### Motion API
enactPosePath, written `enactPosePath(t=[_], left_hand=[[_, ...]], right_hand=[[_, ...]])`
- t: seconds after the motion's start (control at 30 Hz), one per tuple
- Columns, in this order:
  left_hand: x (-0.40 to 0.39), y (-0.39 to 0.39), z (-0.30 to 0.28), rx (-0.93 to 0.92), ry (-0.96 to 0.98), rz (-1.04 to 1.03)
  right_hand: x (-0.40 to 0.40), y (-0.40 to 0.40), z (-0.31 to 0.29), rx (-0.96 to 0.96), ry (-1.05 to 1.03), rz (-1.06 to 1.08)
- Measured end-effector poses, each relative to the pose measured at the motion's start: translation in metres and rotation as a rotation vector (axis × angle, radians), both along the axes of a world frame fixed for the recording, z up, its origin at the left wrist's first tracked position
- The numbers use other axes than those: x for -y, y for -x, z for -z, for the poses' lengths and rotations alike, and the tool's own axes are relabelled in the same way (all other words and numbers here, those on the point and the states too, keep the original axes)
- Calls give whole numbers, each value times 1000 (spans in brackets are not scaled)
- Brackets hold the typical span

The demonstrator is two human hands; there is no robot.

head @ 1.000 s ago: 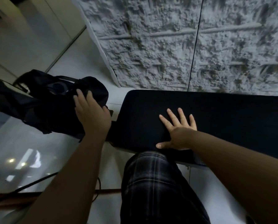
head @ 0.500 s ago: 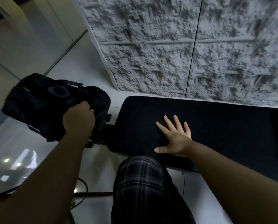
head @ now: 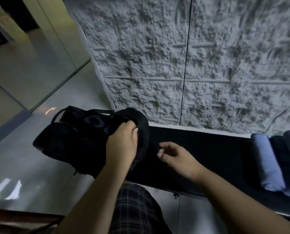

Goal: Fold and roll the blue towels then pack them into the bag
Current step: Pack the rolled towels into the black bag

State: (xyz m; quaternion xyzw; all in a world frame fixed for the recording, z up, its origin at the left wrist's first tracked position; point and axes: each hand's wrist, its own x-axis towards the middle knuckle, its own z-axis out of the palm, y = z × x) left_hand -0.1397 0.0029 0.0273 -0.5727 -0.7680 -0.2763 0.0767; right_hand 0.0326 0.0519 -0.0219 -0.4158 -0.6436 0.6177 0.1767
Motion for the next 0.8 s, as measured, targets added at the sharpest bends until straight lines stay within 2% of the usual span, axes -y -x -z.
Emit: enactPosePath(t=[0.1, 0.3, 0.5, 0.67, 0.73, 0.8], left_hand=[[-5, -52, -9, 103, -32, 126], [-30, -140, -11, 416, 50, 268], [-50, -193, -16, 593, 141, 332], [-69, -220, -18, 697, 217, 390], [-73, -228, -11, 796, 302, 437], [-72, -231, -5, 868, 394, 483]], right_hand=[[4, -16, -26, -104, 28, 137], [-9, -83, -59, -142, 212, 350], [-18, -135, -72, -117, 220, 393], [-25, -165, -71, -200, 234, 427], [-27, -174, -68, -161, 222, 401], [-28, -179, -57, -14, 182, 367]])
